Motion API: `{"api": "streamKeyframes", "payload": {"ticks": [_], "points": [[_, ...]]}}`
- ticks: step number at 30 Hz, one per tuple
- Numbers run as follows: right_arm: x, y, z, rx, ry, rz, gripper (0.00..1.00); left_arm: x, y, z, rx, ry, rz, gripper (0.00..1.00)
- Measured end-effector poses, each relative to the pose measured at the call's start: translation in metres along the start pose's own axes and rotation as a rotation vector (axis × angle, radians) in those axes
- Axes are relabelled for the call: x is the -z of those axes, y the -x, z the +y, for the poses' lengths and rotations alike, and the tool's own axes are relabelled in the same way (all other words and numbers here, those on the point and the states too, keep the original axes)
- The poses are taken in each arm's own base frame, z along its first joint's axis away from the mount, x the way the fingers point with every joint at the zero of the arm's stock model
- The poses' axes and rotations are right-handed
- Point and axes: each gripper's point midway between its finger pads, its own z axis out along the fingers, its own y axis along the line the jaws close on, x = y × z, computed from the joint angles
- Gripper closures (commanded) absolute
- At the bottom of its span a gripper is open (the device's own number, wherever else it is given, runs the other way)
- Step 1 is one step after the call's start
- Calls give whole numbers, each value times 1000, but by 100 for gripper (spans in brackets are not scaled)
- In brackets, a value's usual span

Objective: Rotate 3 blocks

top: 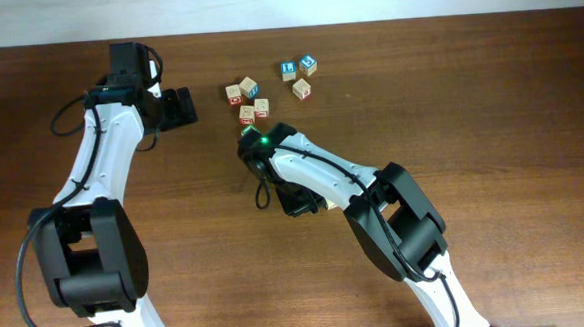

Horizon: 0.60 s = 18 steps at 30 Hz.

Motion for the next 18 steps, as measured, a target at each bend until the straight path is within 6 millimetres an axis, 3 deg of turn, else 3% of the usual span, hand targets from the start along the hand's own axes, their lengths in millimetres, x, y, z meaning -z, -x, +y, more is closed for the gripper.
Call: {"api": "streamKeyframes", "payload": {"ticks": [6, 9, 13, 15, 18], "points": [[8, 1, -8, -5, 33, 30, 96, 0, 1, 0, 0, -1, -3, 1], [49, 8, -8, -44, 151, 29, 96, 0, 1, 0, 0, -1, -4, 1], [93, -21, -46, -114, 202, 100, 96, 0, 1, 0, 0, -1, -4, 1], [96, -28, -59, -141, 206, 125, 95, 0, 1, 0, 0, -1, -4, 1], [77, -29, -57, -148, 204, 149, 96, 0, 1, 0, 0, 0, -4, 1]]}}
